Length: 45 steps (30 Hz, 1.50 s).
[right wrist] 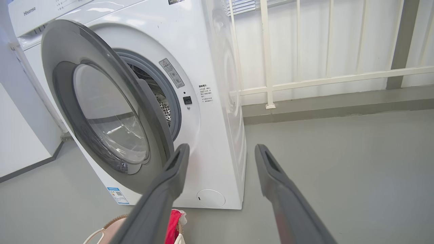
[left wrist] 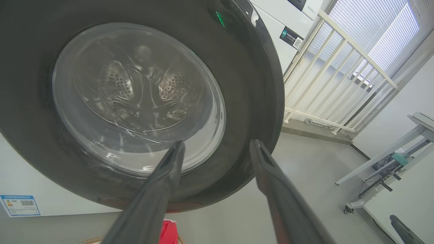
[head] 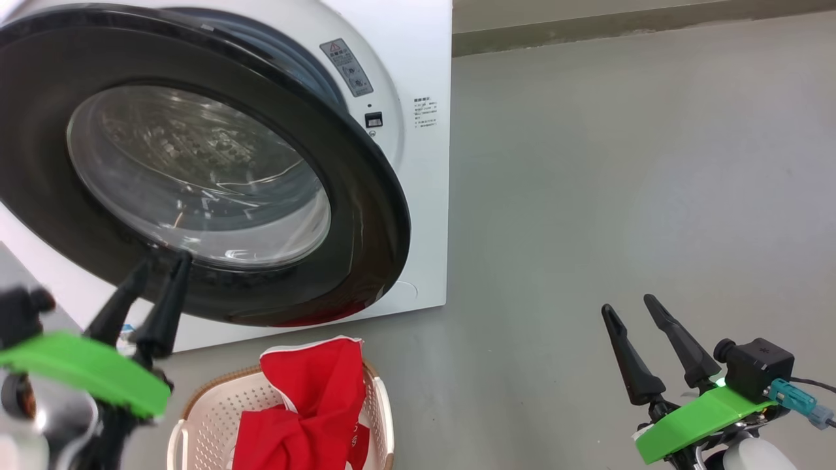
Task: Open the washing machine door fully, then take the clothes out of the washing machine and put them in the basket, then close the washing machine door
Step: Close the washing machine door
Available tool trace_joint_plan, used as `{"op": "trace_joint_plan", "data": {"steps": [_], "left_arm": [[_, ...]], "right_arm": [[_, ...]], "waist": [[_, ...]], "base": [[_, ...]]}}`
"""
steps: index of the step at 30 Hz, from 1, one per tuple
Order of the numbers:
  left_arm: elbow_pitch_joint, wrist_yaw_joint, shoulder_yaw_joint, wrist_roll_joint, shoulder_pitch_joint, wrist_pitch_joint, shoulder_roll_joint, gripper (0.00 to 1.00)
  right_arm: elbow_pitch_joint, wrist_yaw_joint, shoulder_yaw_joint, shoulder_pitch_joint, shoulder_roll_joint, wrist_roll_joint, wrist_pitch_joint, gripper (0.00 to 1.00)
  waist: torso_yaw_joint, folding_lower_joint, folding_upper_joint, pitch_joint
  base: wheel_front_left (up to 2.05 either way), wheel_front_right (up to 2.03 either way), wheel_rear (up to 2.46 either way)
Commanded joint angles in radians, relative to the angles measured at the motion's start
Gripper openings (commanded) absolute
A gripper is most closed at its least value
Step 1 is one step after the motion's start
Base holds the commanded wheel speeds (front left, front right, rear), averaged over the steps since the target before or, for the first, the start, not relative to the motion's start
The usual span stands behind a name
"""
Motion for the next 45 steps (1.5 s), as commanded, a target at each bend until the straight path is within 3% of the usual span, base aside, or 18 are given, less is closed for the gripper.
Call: {"op": "trace_joint_plan", "data": {"steps": [1, 11, 20, 28, 45], "left_arm": [[-0.043, -0.002, 0.039, 0.026, -0.001, -0.032, 0.027, 1.0], [-0.09, 0.029, 0.024, 0.218, 0.224, -0.304, -0.027, 1.0], [-0.07, 0.07, -0.013, 0.307, 0.302, -0.433, -0.08, 1.0], [-0.038, 0.102, -0.022, 0.362, 0.333, -0.498, -0.104, 1.0], [-0.031, 0.116, -0.031, 0.405, 0.351, -0.526, -0.128, 1.0]], "right_arm": [[-0.028, -0.001, 0.011, -0.014, -0.017, 0.0, -0.006, 1.0], [-0.031, -0.001, 0.001, -0.002, -0.02, -0.003, -0.006, 1.0], [-0.031, -0.001, -0.005, 0.009, -0.027, 0.0, -0.006, 1.0], [-0.032, -0.001, 0.0, 0.012, -0.029, 0.001, -0.006, 1.0], [-0.038, -0.001, -0.015, 0.028, -0.034, -0.003, -0.006, 1.0]], "waist": [[0.001, 0.0, -0.0001, -0.001], [0.008, 0.0, -0.0001, -0.008], [0.028, 0.0, -0.0001, -0.022], [0.031, 0.0, -0.0001, -0.022], [0.047, 0.0, -0.0001, -0.025]], "base": [[0.0, 0.0, 0.0], [0.0, 0.0, 0.0], [0.0, 0.0, 0.0], [0.0, 0.0, 0.0], [0.0, 0.0, 0.0]]}}
